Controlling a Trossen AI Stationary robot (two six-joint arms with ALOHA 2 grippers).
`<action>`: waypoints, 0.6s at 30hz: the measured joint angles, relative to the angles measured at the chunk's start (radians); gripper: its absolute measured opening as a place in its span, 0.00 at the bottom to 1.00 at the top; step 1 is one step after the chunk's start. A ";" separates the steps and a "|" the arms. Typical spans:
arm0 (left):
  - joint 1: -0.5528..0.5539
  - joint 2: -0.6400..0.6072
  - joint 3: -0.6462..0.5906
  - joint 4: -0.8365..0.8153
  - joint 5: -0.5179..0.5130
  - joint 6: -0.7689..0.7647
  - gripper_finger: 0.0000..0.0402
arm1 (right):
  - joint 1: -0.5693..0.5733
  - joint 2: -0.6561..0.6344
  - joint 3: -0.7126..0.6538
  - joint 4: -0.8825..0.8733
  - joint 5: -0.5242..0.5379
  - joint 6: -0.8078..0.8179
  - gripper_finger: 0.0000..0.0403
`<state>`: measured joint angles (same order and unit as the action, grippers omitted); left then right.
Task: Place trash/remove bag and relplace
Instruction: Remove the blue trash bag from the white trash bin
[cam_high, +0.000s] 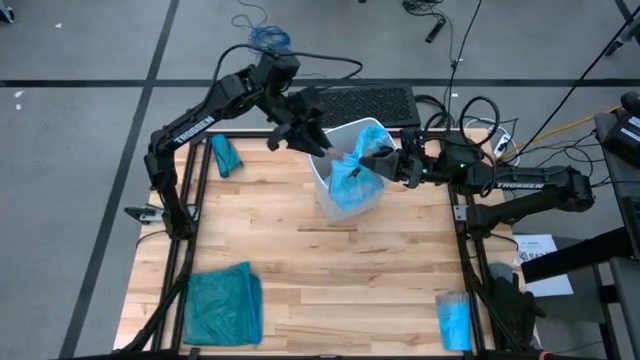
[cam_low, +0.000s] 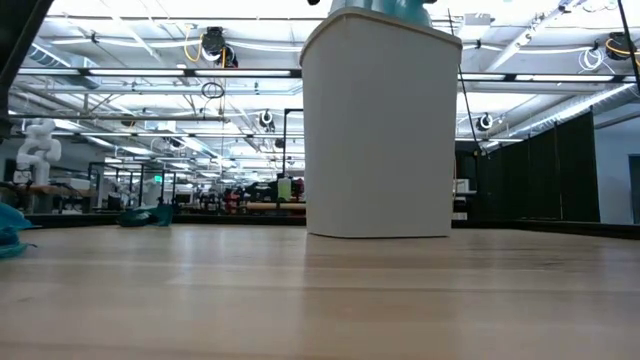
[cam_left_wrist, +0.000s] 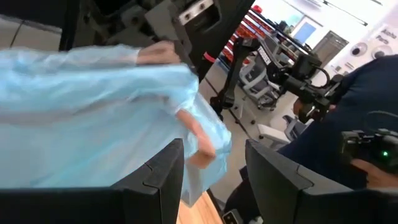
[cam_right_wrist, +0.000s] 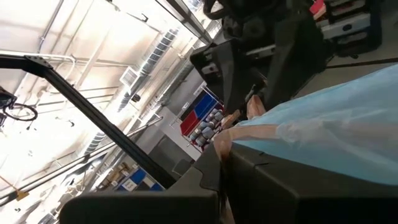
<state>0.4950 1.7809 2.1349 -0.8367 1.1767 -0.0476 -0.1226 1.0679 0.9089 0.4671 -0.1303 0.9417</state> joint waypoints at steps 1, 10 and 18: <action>-0.005 0.000 0.000 0.005 0.000 0.000 0.41 | 0.000 0.000 0.000 0.000 0.000 0.000 0.00; -0.042 0.000 0.000 0.029 -0.056 0.001 0.41 | 0.000 0.000 0.000 0.000 0.001 0.000 0.00; -0.051 0.000 0.000 0.065 -0.112 0.003 0.22 | 0.000 0.000 0.000 0.000 0.004 0.005 0.00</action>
<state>0.4438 1.7805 2.1349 -0.7713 1.0648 -0.0445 -0.1226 1.0679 0.9089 0.4675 -0.1265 0.9463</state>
